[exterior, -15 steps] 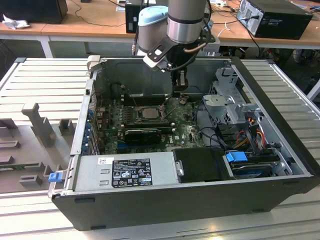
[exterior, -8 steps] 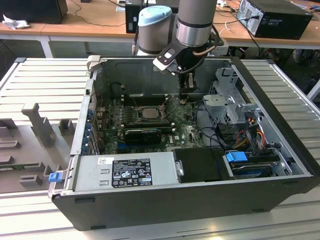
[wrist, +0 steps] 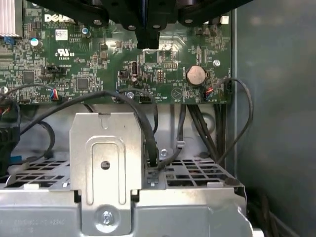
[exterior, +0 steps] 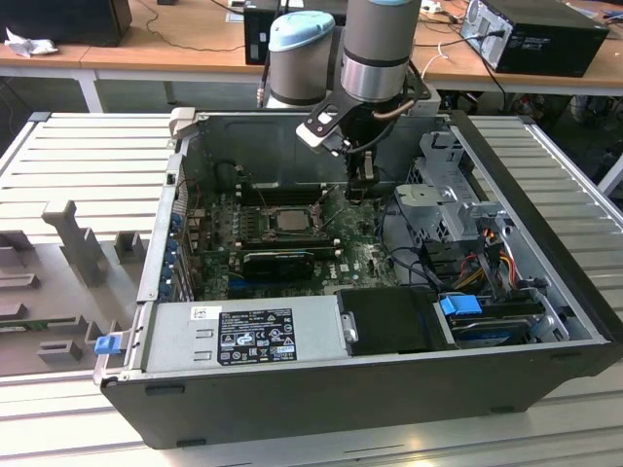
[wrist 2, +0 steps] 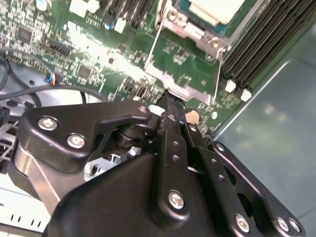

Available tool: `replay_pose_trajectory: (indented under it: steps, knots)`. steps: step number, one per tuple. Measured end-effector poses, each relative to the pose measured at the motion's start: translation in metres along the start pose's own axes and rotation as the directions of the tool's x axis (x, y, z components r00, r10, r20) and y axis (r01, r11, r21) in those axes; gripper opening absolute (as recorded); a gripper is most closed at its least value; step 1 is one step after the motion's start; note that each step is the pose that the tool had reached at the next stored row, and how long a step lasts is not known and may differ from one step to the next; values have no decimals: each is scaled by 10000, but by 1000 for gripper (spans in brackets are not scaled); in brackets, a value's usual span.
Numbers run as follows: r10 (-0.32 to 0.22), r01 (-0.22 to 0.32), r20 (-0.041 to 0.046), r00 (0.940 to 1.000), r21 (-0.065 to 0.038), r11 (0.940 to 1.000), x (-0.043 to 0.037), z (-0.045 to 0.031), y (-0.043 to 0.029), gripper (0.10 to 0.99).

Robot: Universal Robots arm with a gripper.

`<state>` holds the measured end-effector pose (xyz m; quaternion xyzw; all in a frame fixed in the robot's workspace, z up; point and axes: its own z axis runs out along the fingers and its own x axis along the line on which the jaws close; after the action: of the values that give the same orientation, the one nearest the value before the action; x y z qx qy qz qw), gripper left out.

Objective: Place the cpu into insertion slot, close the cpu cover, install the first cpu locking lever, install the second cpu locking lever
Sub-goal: 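Close the cpu cover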

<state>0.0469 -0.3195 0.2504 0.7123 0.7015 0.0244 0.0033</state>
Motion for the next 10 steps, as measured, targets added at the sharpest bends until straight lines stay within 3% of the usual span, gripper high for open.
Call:
replay_pose_trajectory:
  steps: [3, 7, 10]
  knots:
    - [1, -1, -1, 10000, 33, 10000, -3, 15, -120, 106]
    - [-8, 8, 0, 10000, 35, 10000, -3, 15, -159, 106]
    - [-8, 8, -24, 10000, 33, 10000, -7, 15, -269, 106]
